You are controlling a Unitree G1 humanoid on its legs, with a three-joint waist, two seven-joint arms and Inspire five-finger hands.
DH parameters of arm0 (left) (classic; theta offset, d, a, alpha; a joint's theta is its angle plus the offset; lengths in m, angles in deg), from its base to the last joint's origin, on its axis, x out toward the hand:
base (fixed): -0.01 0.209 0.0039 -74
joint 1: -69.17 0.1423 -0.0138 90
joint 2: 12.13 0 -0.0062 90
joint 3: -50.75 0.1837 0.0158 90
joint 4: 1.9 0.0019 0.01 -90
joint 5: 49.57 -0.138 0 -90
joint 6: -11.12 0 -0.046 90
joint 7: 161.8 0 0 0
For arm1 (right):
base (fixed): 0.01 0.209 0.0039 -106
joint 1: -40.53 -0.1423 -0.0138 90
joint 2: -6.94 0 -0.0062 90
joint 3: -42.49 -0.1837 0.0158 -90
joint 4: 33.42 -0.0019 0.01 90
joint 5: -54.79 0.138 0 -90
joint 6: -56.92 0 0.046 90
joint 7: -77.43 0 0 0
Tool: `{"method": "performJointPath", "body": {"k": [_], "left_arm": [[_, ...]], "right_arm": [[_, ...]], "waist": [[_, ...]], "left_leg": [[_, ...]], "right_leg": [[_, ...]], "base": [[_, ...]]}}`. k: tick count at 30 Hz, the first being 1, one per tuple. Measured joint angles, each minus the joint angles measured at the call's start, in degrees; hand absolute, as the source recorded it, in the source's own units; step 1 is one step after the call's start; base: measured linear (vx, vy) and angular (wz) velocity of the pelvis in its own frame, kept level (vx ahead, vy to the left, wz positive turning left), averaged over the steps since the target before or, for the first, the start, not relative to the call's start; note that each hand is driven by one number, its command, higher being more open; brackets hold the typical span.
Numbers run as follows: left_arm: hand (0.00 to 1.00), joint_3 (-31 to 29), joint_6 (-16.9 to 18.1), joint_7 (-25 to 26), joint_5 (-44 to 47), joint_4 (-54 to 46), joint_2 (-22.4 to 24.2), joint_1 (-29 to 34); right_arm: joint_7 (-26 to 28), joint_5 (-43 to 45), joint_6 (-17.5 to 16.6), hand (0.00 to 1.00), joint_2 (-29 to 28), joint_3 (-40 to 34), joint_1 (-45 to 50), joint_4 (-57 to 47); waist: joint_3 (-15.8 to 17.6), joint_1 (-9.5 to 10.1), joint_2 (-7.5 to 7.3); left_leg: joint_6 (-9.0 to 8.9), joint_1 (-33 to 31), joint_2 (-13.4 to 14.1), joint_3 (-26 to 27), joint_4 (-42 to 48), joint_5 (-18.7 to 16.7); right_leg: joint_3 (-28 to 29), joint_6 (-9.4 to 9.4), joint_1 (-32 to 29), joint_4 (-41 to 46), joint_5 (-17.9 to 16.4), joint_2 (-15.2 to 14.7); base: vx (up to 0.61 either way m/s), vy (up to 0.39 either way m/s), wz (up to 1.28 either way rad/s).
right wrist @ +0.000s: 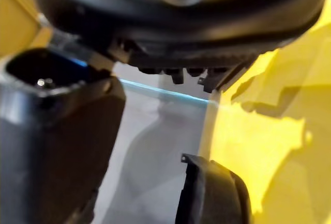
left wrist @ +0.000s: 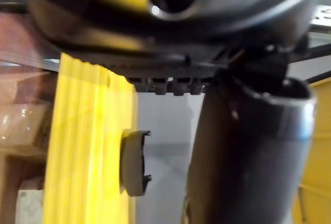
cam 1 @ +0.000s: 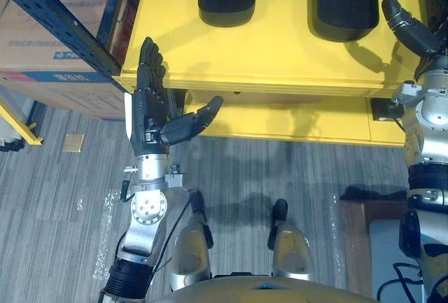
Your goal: Walk over and take three plastic housings, then place them on the shelf
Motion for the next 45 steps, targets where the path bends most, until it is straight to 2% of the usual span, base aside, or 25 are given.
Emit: {"method": "performJointPath", "body": {"k": [2,4,8,17,25,34,45], "left_arm": [[1.0,0.11,0.01,0.78,0.02,0.24,-0.23,-0.27],[1.0,0.72,0.02,1.31,0.02,0.24,-0.23,-0.44],[1.0,2.54,0.01,2.05,0.03,0.24,-0.23,-0.36],[1.0,4.23,0.01,2.95,0.2,-0.22,0.94,-0.31],[1.0,4.32,0.01,3.63,0.22,-3.69,1.58,0.25],[1.0,4.37,-0.02,3.63,0.28,-3.68,1.6,0.91],[1.0,5.6,-0.02,3.1,0.29,-3.08,1.15,3.11]], "right_arm": [[1.2,0.84,0.23,1.0,0.83,0.52,-2.42,3.3],[2.91,0.9,2.14,1.0,2.71,1.86,-3.97,4.05],[3.65,0.94,2.53,1.0,3.52,2.15,-4.63,4.13],[3.15,0.91,3.91,1.0,3.94,0.99,-5.56,3.9],[1.81,0.82,5.25,1.0,5.43,-1.41,-3.23,2.48],[1.08,0.96,8.89,1.0,6.87,-2.63,-1.08,0.37],[4.12,2.25,8.99,1.0,6.86,-2.48,-1.0,1.16]], "waist": [[0.83,0.22,0.11],[1.77,0.66,0.4],[1.84,1.38,0.53],[1.84,1.4,0.54],[1.79,1.39,0.65],[1.73,1.31,0.75],[1.58,1.23,1.0]], "left_leg": [[0.0,-0.66,-0.27,-0.66,0.65,0.0],[-0.01,-0.76,-0.55,-0.92,0.65,-0.01],[-0.14,-1.25,-0.85,-0.91,0.66,0.13],[-0.6,-1.23,-1.09,-0.59,0.65,0.59],[-0.59,-1.09,-1.38,-0.17,0.77,0.73],[-0.61,-0.76,-1.37,0.2,0.77,0.87],[-0.54,0.17,-1.41,0.38,0.47,0.98]], "right_leg": [[-0.01,0.08,-1.29,2.85,-1.57,-0.7],[0.04,0.16,-2.51,5.86,-3.4,-1.43],[0.26,0.01,-4.6,9.75,-5.6,-2.33],[0.32,-0.52,-6.78,14.48,-8.07,-3.56],[0.38,-0.6,-7.4,16.05,-8.4,-4.32],[0.76,-0.6,-7.4,16.09,-8.4,-4.29],[1.09,-0.38,-6.43,15.48,-8.21,-4.1]], "base": [[0.0,-0.015,0.13],[-0.02,-0.026,0.1],[-0.01,-0.033,0.05],[-0.01,-0.037,0.01],[0.0,-0.005,0.0],[0.0,-0.003,-0.01],[0.0,-0.003,-0.01]]}}
